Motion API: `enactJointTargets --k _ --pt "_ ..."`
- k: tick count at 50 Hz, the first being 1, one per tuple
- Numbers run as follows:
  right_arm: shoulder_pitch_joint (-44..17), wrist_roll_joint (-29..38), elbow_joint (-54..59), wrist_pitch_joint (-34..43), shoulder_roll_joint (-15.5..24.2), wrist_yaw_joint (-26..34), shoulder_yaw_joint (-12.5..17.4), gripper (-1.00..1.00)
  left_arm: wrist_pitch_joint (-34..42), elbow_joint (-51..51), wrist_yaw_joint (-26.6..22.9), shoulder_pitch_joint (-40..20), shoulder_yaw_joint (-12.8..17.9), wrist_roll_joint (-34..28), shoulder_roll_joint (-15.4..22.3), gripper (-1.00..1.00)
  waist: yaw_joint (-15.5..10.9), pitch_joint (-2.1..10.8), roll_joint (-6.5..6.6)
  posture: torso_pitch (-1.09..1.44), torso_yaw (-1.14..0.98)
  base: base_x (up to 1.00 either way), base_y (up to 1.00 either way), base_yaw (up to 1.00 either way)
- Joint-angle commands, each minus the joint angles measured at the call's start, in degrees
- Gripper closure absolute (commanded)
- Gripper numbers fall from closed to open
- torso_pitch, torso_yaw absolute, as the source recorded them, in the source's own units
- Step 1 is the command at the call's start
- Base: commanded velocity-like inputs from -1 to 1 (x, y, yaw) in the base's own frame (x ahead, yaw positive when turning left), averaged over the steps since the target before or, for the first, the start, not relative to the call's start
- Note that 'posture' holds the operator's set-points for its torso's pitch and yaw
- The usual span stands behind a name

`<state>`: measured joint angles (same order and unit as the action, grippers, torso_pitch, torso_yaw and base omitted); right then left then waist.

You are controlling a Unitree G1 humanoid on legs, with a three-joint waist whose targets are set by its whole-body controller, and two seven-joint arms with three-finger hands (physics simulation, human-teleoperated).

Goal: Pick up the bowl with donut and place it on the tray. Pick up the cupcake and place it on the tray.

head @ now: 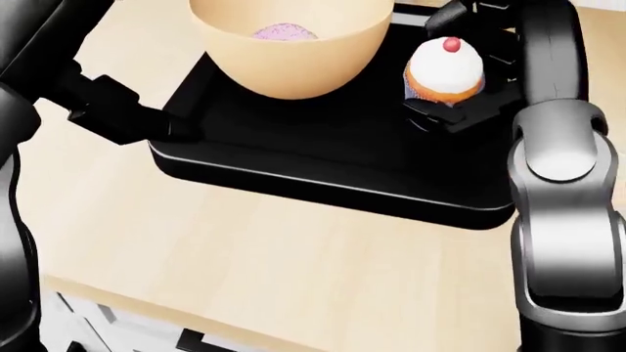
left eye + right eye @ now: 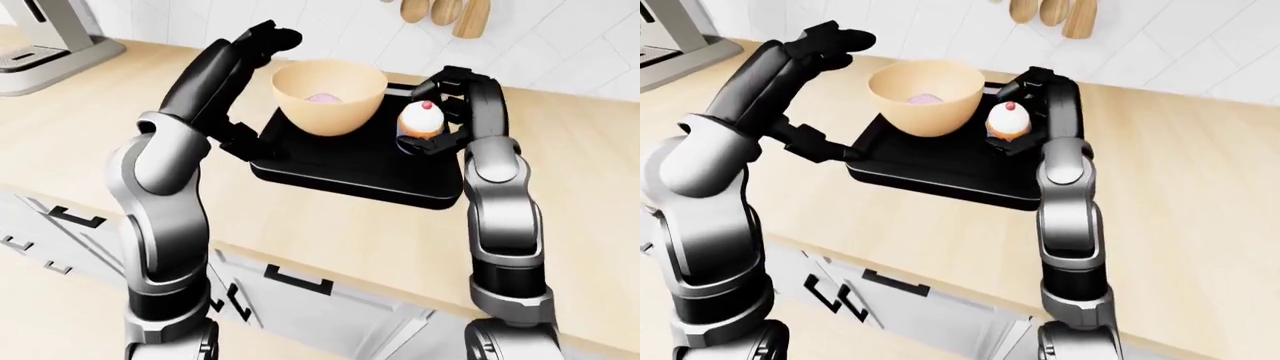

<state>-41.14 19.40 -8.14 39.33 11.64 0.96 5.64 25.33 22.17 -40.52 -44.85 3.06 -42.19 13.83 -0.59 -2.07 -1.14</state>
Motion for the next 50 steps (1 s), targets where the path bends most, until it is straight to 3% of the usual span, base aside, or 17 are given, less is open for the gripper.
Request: enactJointTargets --k 1,13,33,38,41,43,50 --pt "-1.2 -0.1 -0.6 -4.1 0.1 -2.5 0.6 1.0 -1.0 1.4 0.9 -1.2 0.4 -0.2 0.2 -0.53 0.0 1.35 0.22 0.0 0.0 0.0 0.0 0.0" --pt "-2.3 -2.3 8.4 -10.9 -0.1 -7.4 0.1 1.0 -2.1 0.4 1.5 -0.8 0.1 -0.7 -0.6 -0.52 0.0 1.56 -0.12 0.0 0.0 0.0 0.0 0.0" --pt "0.7 -0.6 10.8 -12.0 -1.2 -6.0 -0.8 1.0 -2.7 0.1 1.5 -0.8 -0.2 -1.1 -1.2 -0.52 -0.4 1.96 -1.01 0.0 0.0 0.0 0.0 0.0" --pt "0.9 -0.4 10.4 -11.7 -1.3 -5.7 -0.8 0.43 -2.5 0.6 1.3 -0.7 -0.2 -1.1 -1.2 -0.51 -0.4 1.95 -1.15 0.0 0.0 0.0 0.0 0.0" --pt "0.9 -0.3 10.0 -11.3 -1.3 -5.5 -0.7 0.29 -2.6 0.4 1.4 -0.7 -0.1 -1.0 -1.2 -0.51 -0.5 1.91 -1.2 0.0 0.0 0.0 0.0 0.0" --pt "0.9 -0.4 9.8 -11.3 -1.2 -5.4 -0.6 0.08 -2.6 0.4 1.4 -0.8 -0.1 -1.0 -1.2 -0.5 -0.5 1.89 -1.22 0.0 0.0 0.0 0.0 0.0" --pt "0.8 -0.3 9.2 -10.7 -1.1 -5.1 -0.6 0.07 -2.3 0.4 1.2 -1.4 -0.1 -1.0 -1.0 -0.5 -0.7 1.79 -1.24 0.0 0.0 0.0 0.0 0.0"
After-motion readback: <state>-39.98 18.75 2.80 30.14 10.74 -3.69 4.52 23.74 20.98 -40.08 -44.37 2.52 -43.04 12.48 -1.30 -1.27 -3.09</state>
